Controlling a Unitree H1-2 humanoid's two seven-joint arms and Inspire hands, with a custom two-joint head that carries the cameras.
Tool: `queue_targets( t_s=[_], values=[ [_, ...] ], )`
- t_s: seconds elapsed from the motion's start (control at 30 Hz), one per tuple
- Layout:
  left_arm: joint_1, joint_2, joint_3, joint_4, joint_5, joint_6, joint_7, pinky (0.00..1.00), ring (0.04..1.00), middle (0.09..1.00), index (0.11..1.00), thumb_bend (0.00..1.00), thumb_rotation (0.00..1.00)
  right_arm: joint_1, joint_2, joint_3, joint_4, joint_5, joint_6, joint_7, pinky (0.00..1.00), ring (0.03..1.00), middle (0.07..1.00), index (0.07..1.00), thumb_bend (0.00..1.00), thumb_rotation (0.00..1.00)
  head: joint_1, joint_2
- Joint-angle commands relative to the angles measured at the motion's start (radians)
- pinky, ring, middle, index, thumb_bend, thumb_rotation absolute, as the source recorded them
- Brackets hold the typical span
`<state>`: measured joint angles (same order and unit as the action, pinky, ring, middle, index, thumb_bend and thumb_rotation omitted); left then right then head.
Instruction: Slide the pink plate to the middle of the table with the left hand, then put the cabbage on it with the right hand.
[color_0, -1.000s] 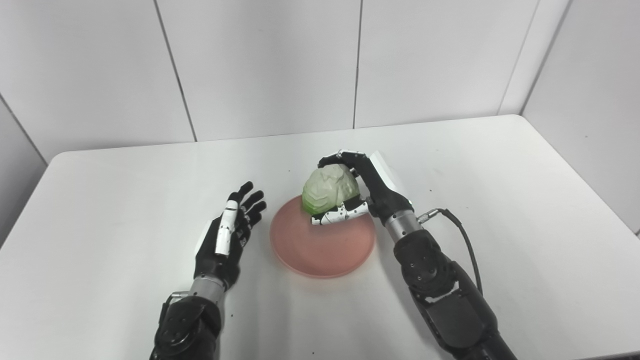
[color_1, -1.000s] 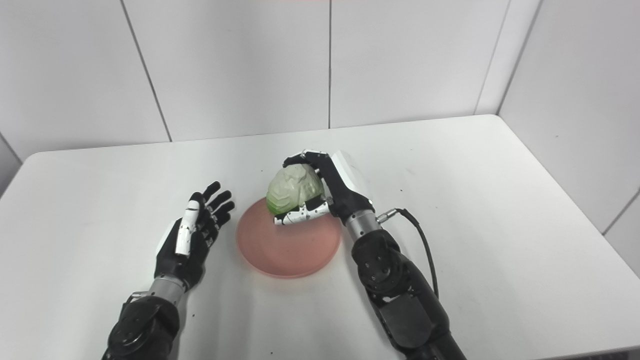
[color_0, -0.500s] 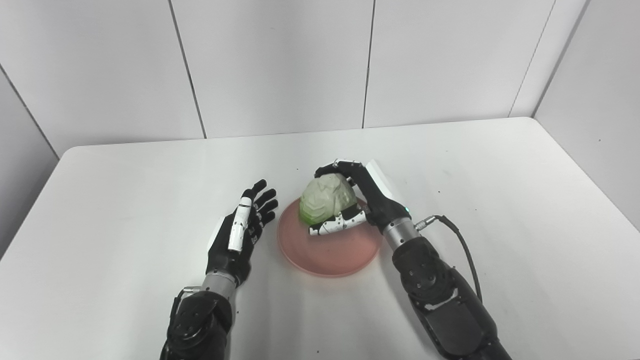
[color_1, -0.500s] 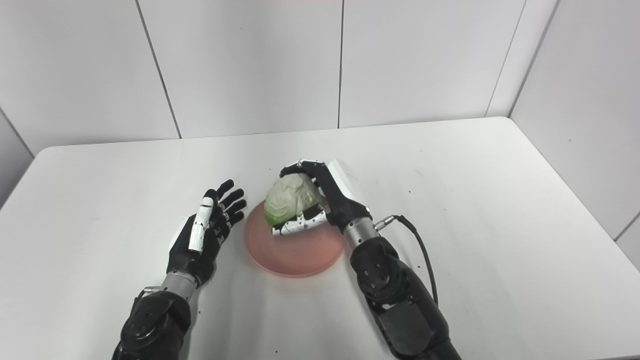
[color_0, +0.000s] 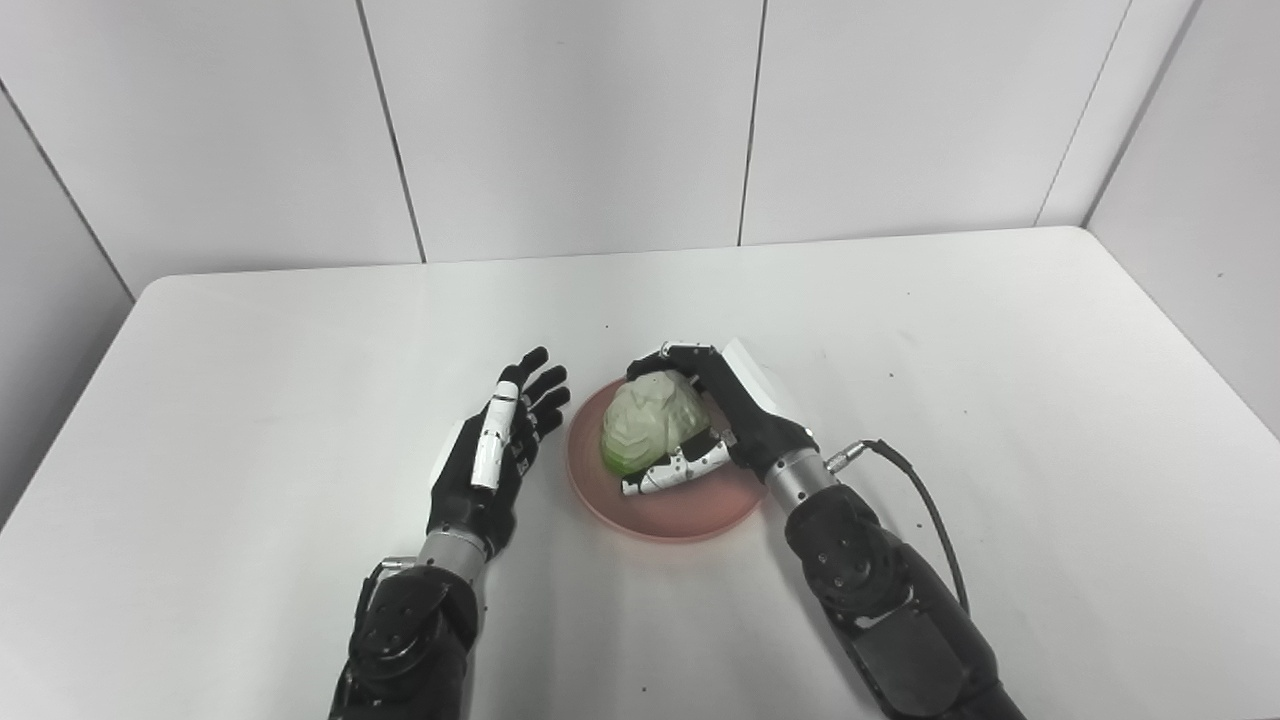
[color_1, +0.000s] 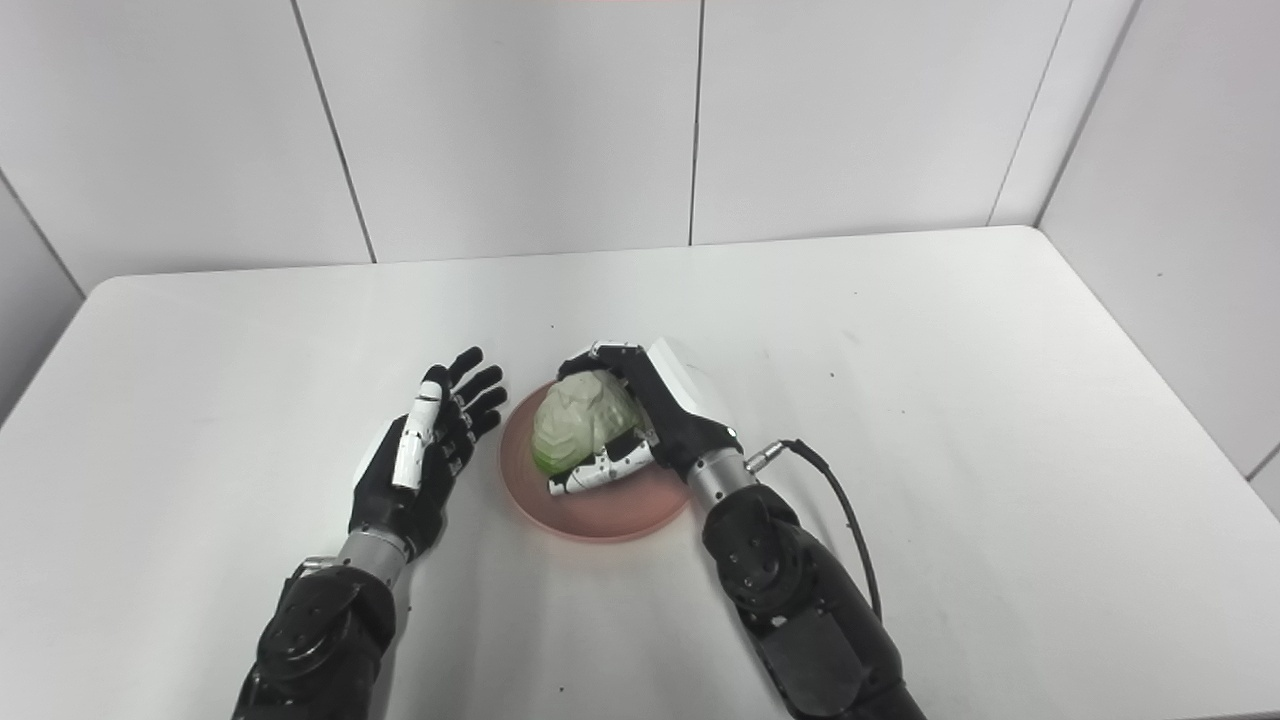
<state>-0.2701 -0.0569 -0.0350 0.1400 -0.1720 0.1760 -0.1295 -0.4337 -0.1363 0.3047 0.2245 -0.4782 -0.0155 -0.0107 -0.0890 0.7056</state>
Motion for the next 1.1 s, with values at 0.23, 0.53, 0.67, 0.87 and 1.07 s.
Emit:
queue_targets(
  t_s=[0.23, 0.53, 0.67, 0.87, 1.07],
  values=[
    [-0.023, -0.014, -0.008, -0.024, 0.001, 0.005, 0.0, 0.93, 0.892, 0.895, 0.891, 0.48, 1.0, -0.04, -0.028, 0.033, -0.035, -0.048, -0.035, 0.027, 0.41, 0.462, 0.464, 0.514, 0.52, 0.0, 0.001, 0.003],
    [-0.023, -0.014, -0.008, -0.02, 0.004, -0.003, 0.001, 0.92, 0.891, 0.894, 0.89, 0.48, 1.0, -0.041, -0.061, 0.049, -0.076, -0.051, -0.012, 0.115, 0.66, 0.714, 0.739, 0.739, 0.88, 0.09, -0.004, -0.002],
    [-0.023, -0.013, -0.009, -0.017, 0.007, -0.008, 0.002, 0.9, 0.887, 0.895, 0.891, 0.48, 1.0, -0.041, -0.078, 0.043, -0.111, -0.033, 0.012, 0.178, 0.78, 0.86, 0.904, 0.909, 0.98, 0.32, -0.006, -0.003],
    [-0.024, -0.013, -0.006, -0.013, 0.003, -0.009, 0.0, 0.89, 0.895, 0.904, 0.897, 0.47, 1.0, -0.02, -0.091, 0.035, -0.174, -0.055, 0.033, 0.212, 0.92, 0.997, 0.999, 0.999, 1.0, 0.64, -0.015, -0.005],
    [-0.024, -0.01, -0.003, -0.012, -0.001, -0.007, -0.002, 0.89, 0.894, 0.9, 0.892, 0.47, 1.0, 0.002, -0.075, 0.001, -0.181, -0.066, -0.027, 0.132, 0.92, 1.0, 1.0, 1.0, 1.0, 0.72, -0.019, -0.008]
  ],
)
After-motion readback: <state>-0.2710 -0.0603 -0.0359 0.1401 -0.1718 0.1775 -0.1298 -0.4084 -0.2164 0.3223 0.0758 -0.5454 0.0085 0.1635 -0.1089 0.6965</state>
